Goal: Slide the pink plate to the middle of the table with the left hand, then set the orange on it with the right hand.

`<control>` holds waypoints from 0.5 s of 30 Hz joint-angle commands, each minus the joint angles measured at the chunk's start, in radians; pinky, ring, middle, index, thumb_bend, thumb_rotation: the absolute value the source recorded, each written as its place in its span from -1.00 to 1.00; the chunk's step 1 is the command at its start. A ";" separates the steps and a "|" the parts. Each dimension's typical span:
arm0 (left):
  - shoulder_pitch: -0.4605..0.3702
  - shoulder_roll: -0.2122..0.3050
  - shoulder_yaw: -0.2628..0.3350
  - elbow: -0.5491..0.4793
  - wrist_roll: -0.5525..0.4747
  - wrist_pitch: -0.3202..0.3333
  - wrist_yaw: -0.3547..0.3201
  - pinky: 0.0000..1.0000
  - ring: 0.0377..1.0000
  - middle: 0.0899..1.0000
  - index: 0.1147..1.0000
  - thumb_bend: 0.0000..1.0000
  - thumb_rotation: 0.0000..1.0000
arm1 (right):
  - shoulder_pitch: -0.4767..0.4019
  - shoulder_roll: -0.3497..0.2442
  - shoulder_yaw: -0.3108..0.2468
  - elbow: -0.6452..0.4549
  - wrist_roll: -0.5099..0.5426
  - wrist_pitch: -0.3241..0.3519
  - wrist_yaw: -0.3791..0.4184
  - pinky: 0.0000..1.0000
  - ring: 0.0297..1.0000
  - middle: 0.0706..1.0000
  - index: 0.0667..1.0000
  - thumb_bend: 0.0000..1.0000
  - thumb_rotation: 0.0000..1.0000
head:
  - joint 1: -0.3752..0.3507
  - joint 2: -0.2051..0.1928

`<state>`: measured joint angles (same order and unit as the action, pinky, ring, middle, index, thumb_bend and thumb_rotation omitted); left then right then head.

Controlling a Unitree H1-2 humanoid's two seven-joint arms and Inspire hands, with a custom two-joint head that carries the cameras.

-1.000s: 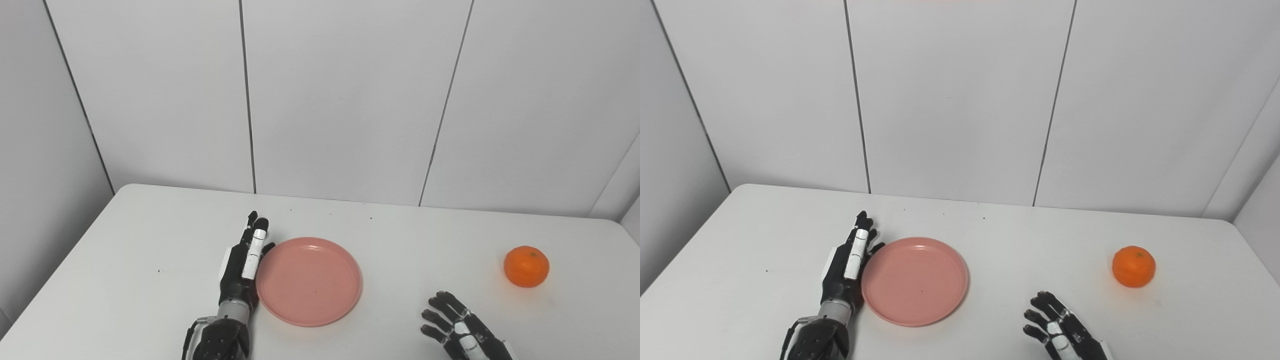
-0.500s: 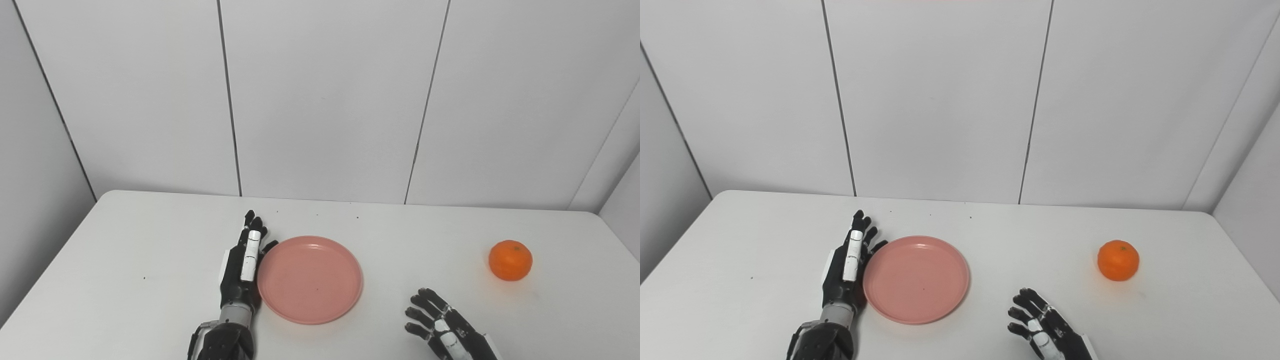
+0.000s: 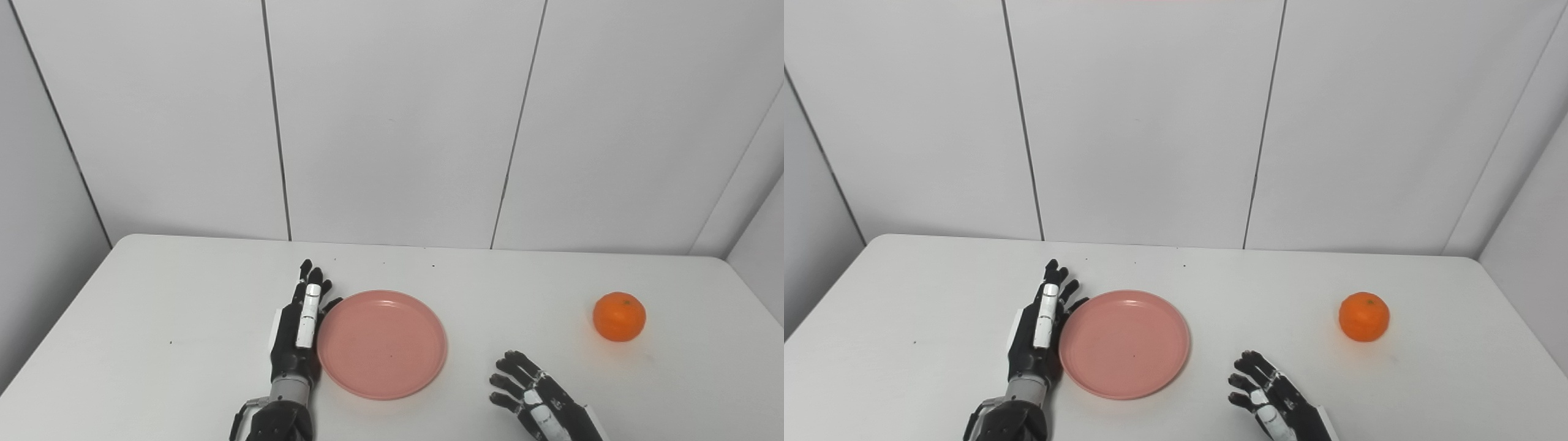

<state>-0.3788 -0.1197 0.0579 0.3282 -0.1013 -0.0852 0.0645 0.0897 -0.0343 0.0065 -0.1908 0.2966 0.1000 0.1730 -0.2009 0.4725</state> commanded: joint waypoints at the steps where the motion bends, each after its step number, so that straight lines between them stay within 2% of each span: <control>1: -0.024 -0.014 -0.001 -0.019 -0.021 -0.040 -0.014 0.70 0.91 1.00 1.00 0.30 0.72 | -0.004 0.005 -0.002 0.027 -0.007 -0.027 -0.001 0.54 0.61 0.63 0.60 0.72 0.14 | -0.014 -0.001; 4: -0.032 -0.019 0.006 -0.010 -0.049 -0.042 -0.026 0.82 0.95 1.00 1.00 0.26 0.68 | -0.013 0.005 -0.003 0.048 -0.017 -0.050 0.002 0.52 0.58 0.61 0.61 0.69 0.11 | -0.035 -0.004; 5: -0.032 -0.013 -0.003 -0.006 -0.027 -0.047 -0.020 0.83 0.96 1.00 1.00 0.26 0.68 | -0.017 0.004 -0.002 0.058 -0.024 -0.064 0.003 0.52 0.58 0.60 0.61 0.68 0.10 | -0.045 -0.002; 7: -0.032 -0.004 -0.018 -0.001 0.007 -0.050 -0.008 0.70 0.92 1.00 1.00 0.26 0.76 | -0.023 0.005 0.000 0.075 -0.039 -0.085 0.002 0.51 0.57 0.60 0.60 0.66 0.09 | -0.051 -0.002; 9: -0.032 -0.002 -0.021 0.002 0.017 -0.052 -0.005 0.67 0.90 1.00 1.00 0.25 0.78 | -0.026 0.009 -0.002 0.086 -0.052 -0.111 -0.003 0.50 0.57 0.60 0.59 0.67 0.10 | -0.052 -0.004; 11: -0.032 -0.003 -0.021 0.004 0.018 -0.055 -0.006 0.62 0.89 1.00 1.00 0.26 0.83 | -0.025 0.021 -0.011 0.095 -0.068 -0.153 -0.018 0.45 0.53 0.56 0.56 0.66 0.07 | -0.052 -0.003; 12: -0.032 -0.004 -0.020 0.004 0.014 -0.057 -0.009 0.62 0.88 1.00 1.00 0.26 0.83 | -0.025 0.040 -0.020 0.104 -0.103 -0.213 -0.046 0.44 0.52 0.55 0.56 0.65 0.06 | -0.051 -0.002; 13: -0.031 -0.004 -0.018 0.003 0.010 -0.058 -0.012 0.61 0.89 1.00 1.00 0.27 0.87 | -0.025 0.052 -0.027 0.110 -0.128 -0.255 -0.067 0.38 0.47 0.50 0.51 0.58 -0.06 | -0.051 -0.002; 15: -0.030 -0.004 -0.015 0.003 -0.001 -0.060 -0.022 0.60 0.89 1.00 1.00 0.29 0.89 | -0.023 0.074 -0.036 0.112 -0.184 -0.322 -0.110 0.35 0.44 0.48 0.49 0.48 -0.12 | -0.056 -0.002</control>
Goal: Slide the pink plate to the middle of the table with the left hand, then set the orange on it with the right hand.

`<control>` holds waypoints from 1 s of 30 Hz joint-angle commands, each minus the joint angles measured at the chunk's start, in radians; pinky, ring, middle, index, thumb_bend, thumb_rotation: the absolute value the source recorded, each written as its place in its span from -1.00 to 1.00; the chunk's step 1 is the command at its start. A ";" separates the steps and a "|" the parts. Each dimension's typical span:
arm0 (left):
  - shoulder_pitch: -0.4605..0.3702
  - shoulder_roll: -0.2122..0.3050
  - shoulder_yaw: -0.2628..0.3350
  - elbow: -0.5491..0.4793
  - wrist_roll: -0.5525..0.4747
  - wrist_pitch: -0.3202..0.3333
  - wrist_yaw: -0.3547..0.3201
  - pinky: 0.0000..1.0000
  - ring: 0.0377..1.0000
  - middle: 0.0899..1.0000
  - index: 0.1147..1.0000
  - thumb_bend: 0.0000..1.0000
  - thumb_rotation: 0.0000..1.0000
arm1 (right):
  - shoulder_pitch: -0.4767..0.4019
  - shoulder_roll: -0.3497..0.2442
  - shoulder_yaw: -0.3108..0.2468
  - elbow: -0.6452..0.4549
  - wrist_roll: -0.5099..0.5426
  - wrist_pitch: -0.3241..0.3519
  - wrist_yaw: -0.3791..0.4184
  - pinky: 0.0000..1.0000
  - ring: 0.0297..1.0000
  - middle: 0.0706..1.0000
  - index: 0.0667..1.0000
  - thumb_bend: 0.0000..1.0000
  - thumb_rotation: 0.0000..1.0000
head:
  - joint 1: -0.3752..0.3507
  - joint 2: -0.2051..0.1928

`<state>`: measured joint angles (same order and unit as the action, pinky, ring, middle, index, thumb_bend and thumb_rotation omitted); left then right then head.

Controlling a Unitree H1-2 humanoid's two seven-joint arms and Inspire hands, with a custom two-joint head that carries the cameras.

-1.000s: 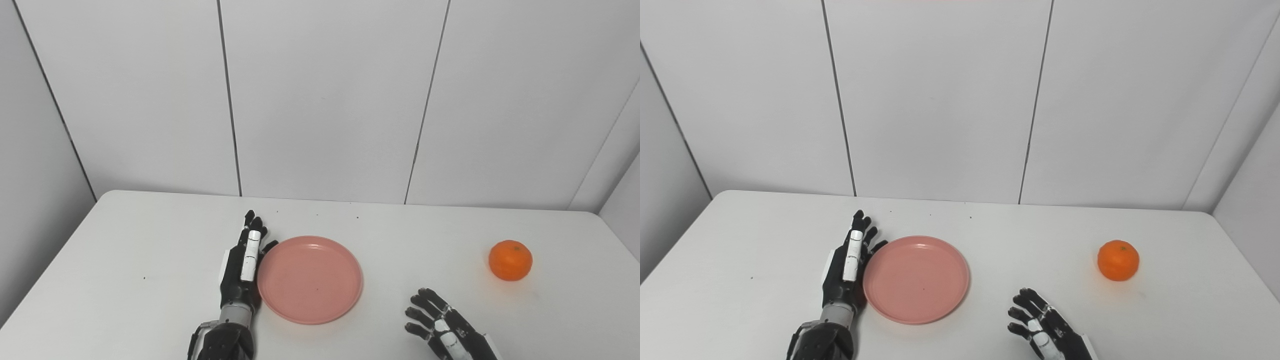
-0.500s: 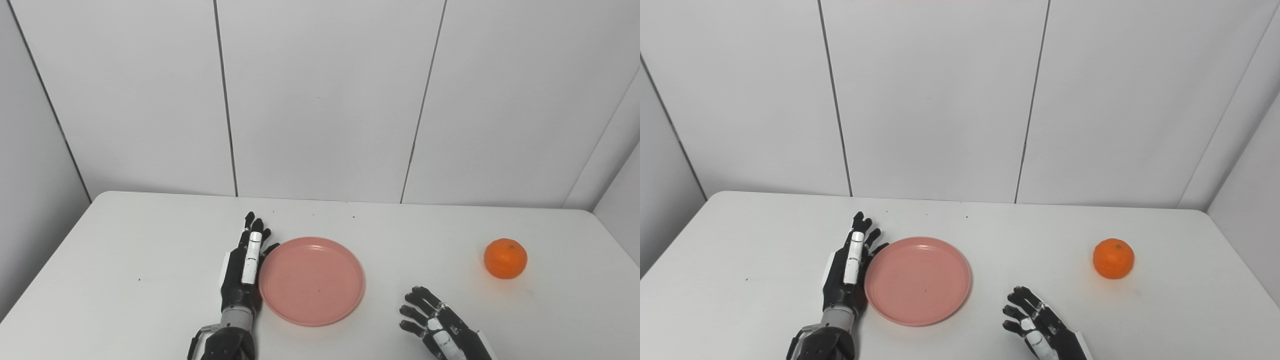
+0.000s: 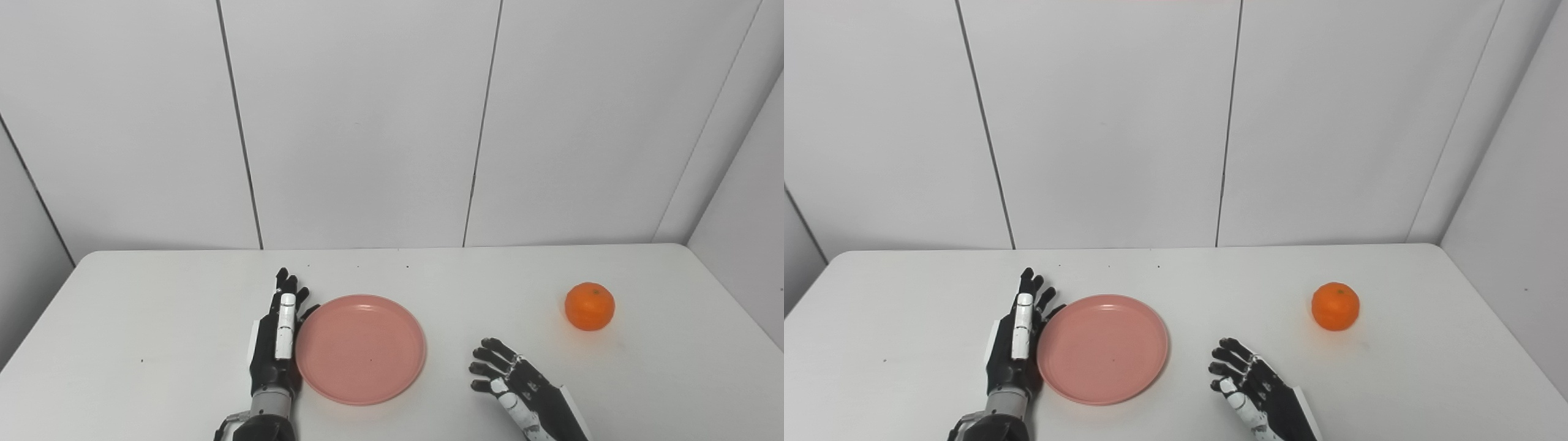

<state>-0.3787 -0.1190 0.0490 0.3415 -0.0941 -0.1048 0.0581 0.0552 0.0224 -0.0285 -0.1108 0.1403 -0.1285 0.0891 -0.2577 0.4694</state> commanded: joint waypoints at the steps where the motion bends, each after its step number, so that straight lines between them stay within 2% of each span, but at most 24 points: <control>1: -0.030 -0.004 -0.005 -0.010 -0.014 -0.041 -0.020 0.60 0.89 1.00 1.00 0.29 0.89 | 0.013 0.025 -0.004 0.019 -0.056 -0.102 -0.045 0.34 0.43 0.48 0.49 0.45 -0.13 | -0.009 0.002; 5: -0.033 0.001 0.002 -0.007 -0.039 -0.037 -0.039 0.62 0.89 1.00 1.00 0.31 0.86 | 0.011 0.036 -0.003 -0.038 -0.128 -0.087 -0.092 0.33 0.41 0.46 0.45 0.36 0.02 | -0.028 0.003; 8: -0.036 0.004 0.007 -0.006 -0.051 -0.037 -0.049 0.61 0.89 1.00 1.00 0.30 0.84 | 0.000 0.035 0.001 -0.089 -0.139 -0.039 -0.101 0.35 0.41 0.48 0.46 0.37 0.04 | -0.028 0.001; 11: -0.035 0.009 0.009 -0.005 -0.048 -0.038 -0.051 0.57 0.89 1.00 1.00 0.34 0.85 | -0.015 0.020 0.013 -0.140 -0.197 0.009 -0.106 0.36 0.41 0.50 0.49 0.37 0.08 | -0.044 -0.004; 17: -0.035 0.016 0.017 -0.011 -0.065 -0.026 -0.061 0.62 0.91 1.00 1.00 0.38 0.84 | -0.069 -0.022 0.017 -0.212 -0.372 0.034 -0.128 0.16 0.33 0.45 0.47 0.23 0.01 | -0.063 -0.002; 21: -0.032 0.018 0.019 -0.014 -0.055 -0.027 -0.056 0.59 0.90 1.00 1.00 0.41 0.87 | -0.131 -0.074 0.006 -0.249 -0.523 0.059 -0.133 0.13 0.31 0.44 0.44 0.25 0.01 | -0.066 -0.001; 23: -0.031 0.016 0.020 -0.018 -0.049 -0.023 -0.049 0.57 0.90 1.00 1.00 0.42 0.87 | -0.162 -0.095 -0.006 -0.246 -0.600 0.050 -0.160 0.10 0.29 0.41 0.41 0.30 0.04 | -0.065 0.000; 26: -0.033 0.014 0.022 -0.015 -0.046 -0.025 -0.043 0.58 0.90 1.00 1.00 0.41 0.89 | -0.204 -0.140 -0.015 -0.224 -0.754 0.034 -0.215 0.07 0.26 0.36 0.36 0.34 0.21 | -0.065 -0.001; 29: -0.035 0.012 0.026 -0.014 -0.058 -0.024 -0.050 0.62 0.91 1.00 1.00 0.38 0.87 | -0.236 -0.200 -0.011 -0.213 -0.912 0.069 -0.223 0.09 0.28 0.38 0.40 0.40 0.46 | -0.065 -0.001; 30: -0.035 0.013 0.026 -0.014 -0.058 -0.023 -0.050 0.62 0.91 1.00 1.00 0.38 0.86 | -0.244 -0.216 -0.010 -0.209 -0.954 0.082 -0.217 0.10 0.28 0.39 0.40 0.41 0.47 | -0.065 -0.001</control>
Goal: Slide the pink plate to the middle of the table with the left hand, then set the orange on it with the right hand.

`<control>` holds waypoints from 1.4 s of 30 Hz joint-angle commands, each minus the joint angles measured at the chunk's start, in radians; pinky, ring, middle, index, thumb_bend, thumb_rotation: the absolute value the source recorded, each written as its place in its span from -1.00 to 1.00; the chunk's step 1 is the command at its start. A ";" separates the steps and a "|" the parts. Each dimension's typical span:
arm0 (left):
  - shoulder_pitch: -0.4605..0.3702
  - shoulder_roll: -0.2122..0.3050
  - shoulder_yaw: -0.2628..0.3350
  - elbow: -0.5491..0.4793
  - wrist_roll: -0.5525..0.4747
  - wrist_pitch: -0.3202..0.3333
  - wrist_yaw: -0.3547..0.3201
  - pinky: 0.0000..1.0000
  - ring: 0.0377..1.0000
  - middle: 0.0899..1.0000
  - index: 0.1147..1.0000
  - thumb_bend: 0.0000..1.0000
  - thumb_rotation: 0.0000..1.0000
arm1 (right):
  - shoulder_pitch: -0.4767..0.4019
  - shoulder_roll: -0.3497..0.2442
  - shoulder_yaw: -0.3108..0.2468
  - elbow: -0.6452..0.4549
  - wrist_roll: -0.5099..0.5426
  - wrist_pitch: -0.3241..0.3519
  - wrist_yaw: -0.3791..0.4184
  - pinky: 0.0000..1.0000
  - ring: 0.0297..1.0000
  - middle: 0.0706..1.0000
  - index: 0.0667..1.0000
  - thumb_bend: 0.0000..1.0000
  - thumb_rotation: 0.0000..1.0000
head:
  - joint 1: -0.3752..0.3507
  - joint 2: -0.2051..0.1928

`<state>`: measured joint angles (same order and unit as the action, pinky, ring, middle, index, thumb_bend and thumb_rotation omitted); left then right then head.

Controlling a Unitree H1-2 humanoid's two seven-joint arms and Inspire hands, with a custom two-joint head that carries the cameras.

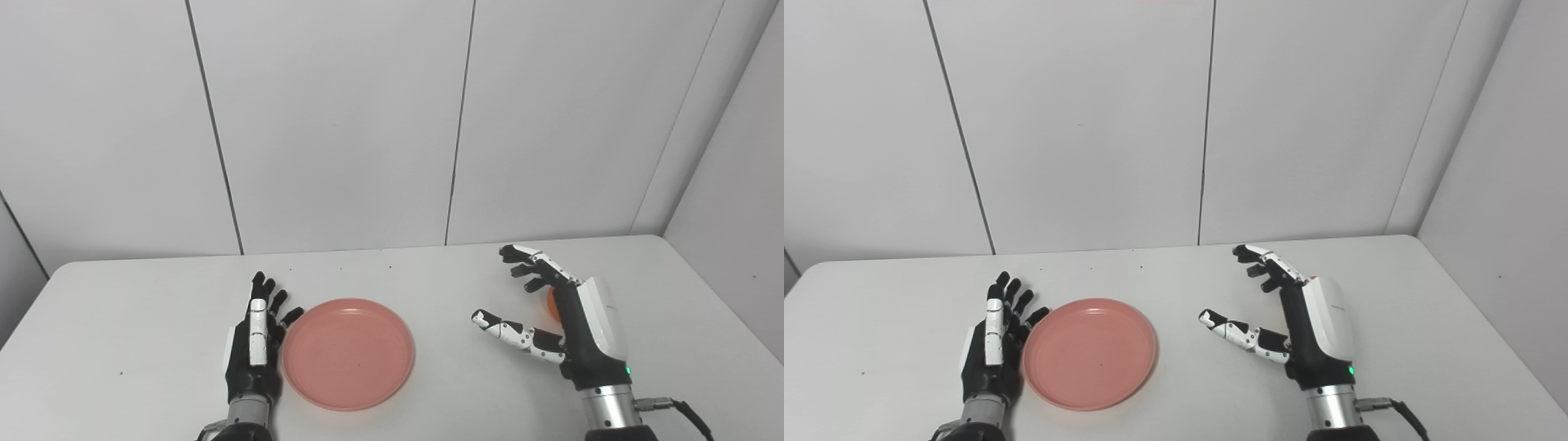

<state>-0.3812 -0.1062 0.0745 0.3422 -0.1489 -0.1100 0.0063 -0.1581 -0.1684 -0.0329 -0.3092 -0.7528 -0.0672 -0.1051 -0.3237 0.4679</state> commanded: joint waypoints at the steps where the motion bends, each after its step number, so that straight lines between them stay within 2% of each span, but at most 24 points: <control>1: -0.033 0.000 0.001 -0.016 -0.003 -0.016 0.002 0.62 0.91 1.00 1.00 0.37 0.86 | -0.038 -0.040 -0.004 -0.005 -0.098 0.028 -0.022 0.12 0.30 0.40 0.42 0.43 0.53 | 0.001 0.001; 3: -0.033 0.000 0.001 -0.017 -0.001 -0.013 0.004 0.63 0.91 1.00 1.00 0.38 0.87 | -0.052 -0.069 -0.001 0.010 -0.154 0.041 -0.018 0.20 0.36 0.43 0.42 0.50 0.63 | 0.001 0.001; 9: -0.027 -0.002 -0.001 -0.027 0.004 -0.007 0.007 0.60 0.90 1.00 1.00 0.40 0.89 | -0.095 -0.136 0.001 0.032 -0.287 0.108 0.040 0.30 0.42 0.46 0.45 0.62 0.74 | 0.000 0.001; 12: -0.028 -0.005 0.002 -0.028 0.002 -0.002 0.010 0.67 0.91 1.00 1.00 0.37 0.89 | -0.114 -0.165 -0.003 0.045 -0.311 0.133 0.069 0.41 0.47 0.48 0.45 0.63 0.76 | 0.001 0.003; 16: -0.027 -0.007 0.001 -0.030 0.001 -0.002 0.011 0.65 0.90 1.00 1.00 0.36 0.88 | -0.142 -0.207 -0.004 0.075 -0.347 0.164 0.109 0.53 0.52 0.50 0.44 0.66 0.83 | 0.002 0.003; 23: -0.025 -0.009 -0.001 -0.033 -0.002 -0.003 0.010 0.67 0.90 0.98 1.00 0.35 0.86 | -0.186 -0.260 -0.010 0.198 -0.320 0.177 0.098 0.41 0.50 0.51 0.44 0.68 0.83 | 0.007 0.006; 27: -0.025 -0.013 0.000 -0.034 -0.002 0.000 0.014 0.66 0.88 0.97 1.00 0.34 0.86 | -0.210 -0.284 -0.010 0.276 -0.291 0.186 0.106 0.42 0.54 0.55 0.47 0.68 0.78 | 0.011 0.009; 31: -0.024 -0.015 -0.002 -0.035 -0.002 0.004 0.016 0.67 0.89 0.97 1.00 0.34 0.85 | -0.236 -0.310 0.001 0.368 -0.256 0.183 0.083 0.30 0.46 0.50 0.46 0.68 0.73 | 0.013 0.009; 42: -0.024 -0.021 -0.004 -0.031 0.001 0.006 0.020 0.64 0.88 0.96 1.00 0.33 0.82 | -0.295 -0.345 0.047 0.542 -0.183 0.224 0.087 0.27 0.48 0.51 0.47 0.72 0.73 | 0.024 0.010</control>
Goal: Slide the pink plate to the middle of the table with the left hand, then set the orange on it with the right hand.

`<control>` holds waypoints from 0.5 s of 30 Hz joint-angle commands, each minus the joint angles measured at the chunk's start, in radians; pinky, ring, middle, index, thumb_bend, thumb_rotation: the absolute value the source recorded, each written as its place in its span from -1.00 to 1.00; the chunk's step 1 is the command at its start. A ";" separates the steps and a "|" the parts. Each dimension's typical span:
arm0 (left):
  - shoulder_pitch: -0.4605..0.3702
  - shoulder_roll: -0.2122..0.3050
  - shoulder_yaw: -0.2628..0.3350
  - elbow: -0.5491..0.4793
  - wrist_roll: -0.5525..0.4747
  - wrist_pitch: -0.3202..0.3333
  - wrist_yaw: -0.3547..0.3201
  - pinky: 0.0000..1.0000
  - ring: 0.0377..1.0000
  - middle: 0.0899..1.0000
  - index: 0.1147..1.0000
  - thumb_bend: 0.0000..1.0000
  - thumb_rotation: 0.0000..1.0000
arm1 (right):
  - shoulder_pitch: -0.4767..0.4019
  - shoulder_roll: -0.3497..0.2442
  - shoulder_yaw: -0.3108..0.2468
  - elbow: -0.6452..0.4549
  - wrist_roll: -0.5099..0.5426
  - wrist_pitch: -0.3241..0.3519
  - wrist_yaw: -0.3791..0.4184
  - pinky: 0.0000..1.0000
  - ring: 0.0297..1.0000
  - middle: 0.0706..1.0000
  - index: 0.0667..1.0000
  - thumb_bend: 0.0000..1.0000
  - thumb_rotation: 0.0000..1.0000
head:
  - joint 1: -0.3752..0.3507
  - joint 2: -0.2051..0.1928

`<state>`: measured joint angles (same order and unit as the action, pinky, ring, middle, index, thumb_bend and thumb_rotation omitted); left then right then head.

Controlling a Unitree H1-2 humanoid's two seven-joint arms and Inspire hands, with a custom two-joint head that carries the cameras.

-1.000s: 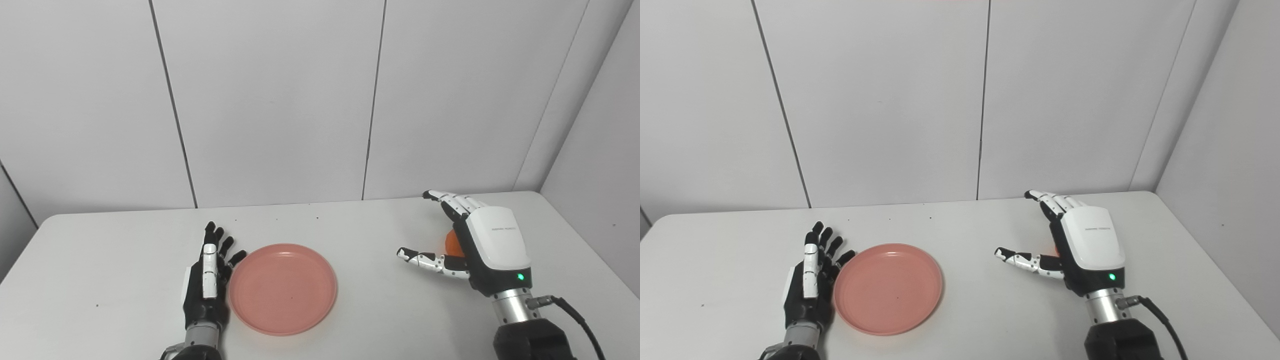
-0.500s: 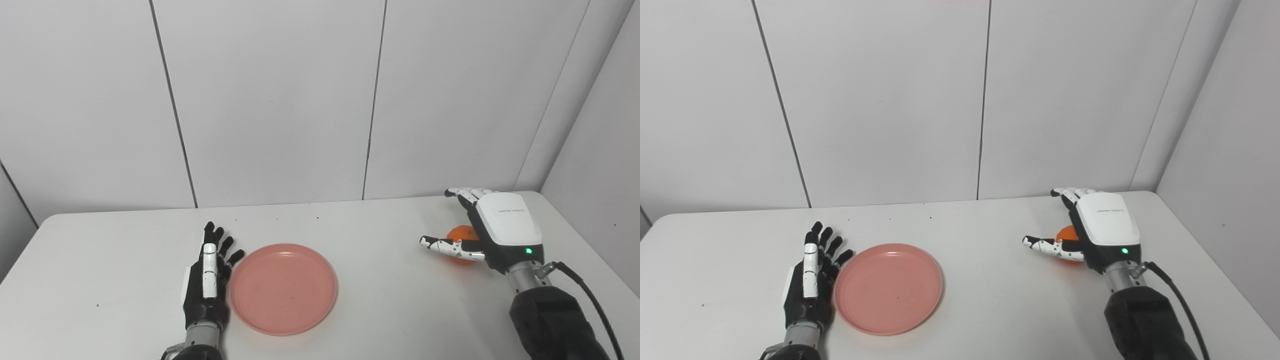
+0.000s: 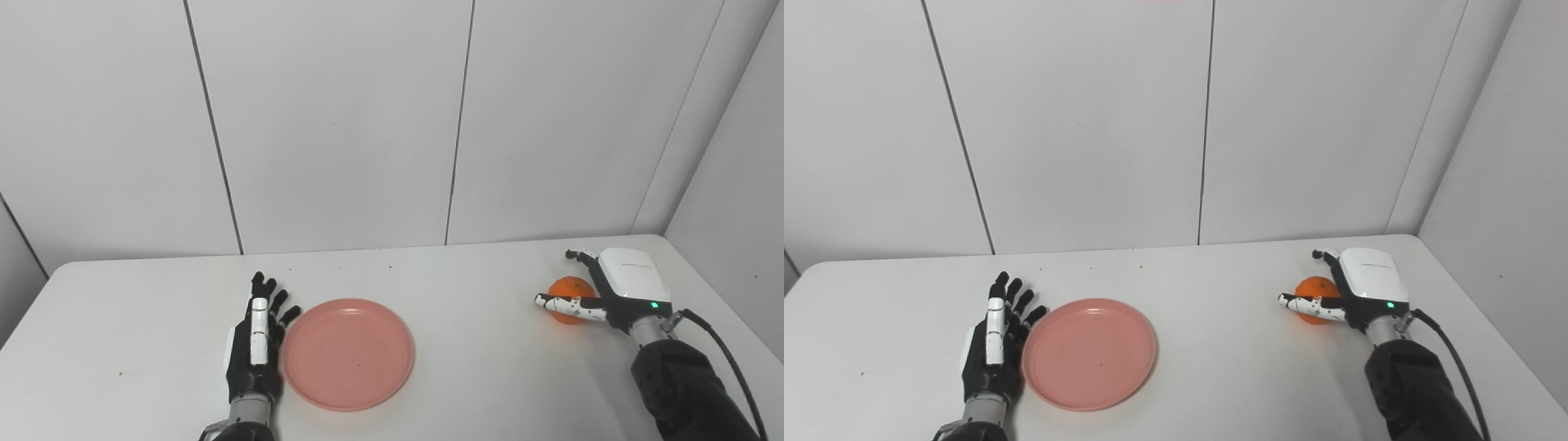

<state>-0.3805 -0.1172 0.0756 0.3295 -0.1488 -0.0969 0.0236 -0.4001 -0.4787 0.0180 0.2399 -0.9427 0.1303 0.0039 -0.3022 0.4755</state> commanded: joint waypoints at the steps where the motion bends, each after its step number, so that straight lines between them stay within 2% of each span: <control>1: -0.025 -0.010 -0.005 -0.017 0.001 -0.008 0.003 0.64 0.88 0.95 1.00 0.33 0.82 | -0.057 -0.036 0.001 0.003 0.011 0.031 -0.021 0.28 0.49 0.52 0.47 0.72 0.73 | 0.002 0.002; 4: -0.024 -0.012 -0.005 -0.016 -0.003 -0.008 0.001 0.65 0.88 0.95 1.00 0.33 0.81 | -0.068 -0.043 0.019 0.032 0.026 0.037 -0.015 0.30 0.50 0.53 0.47 0.70 0.70 | 0.004 0.002; 11: -0.025 -0.015 -0.005 -0.016 -0.009 -0.003 -0.002 0.66 0.89 0.95 1.00 0.32 0.80 | -0.089 -0.055 0.074 0.109 0.038 0.021 -0.061 0.25 0.44 0.49 0.45 0.70 0.66 | 0.011 0.002; 15: -0.025 -0.016 -0.002 -0.021 -0.022 0.018 -0.004 0.64 0.90 0.95 1.00 0.28 0.83 | -0.100 -0.061 0.096 0.137 0.048 0.025 -0.056 0.23 0.43 0.50 0.46 0.69 0.64 | 0.014 0.004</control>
<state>-0.3806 -0.1208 0.0757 0.3283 -0.1611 -0.0910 0.0236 -0.4534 -0.5055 0.1173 0.3828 -0.9014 0.1483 -0.0288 -0.2899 0.4771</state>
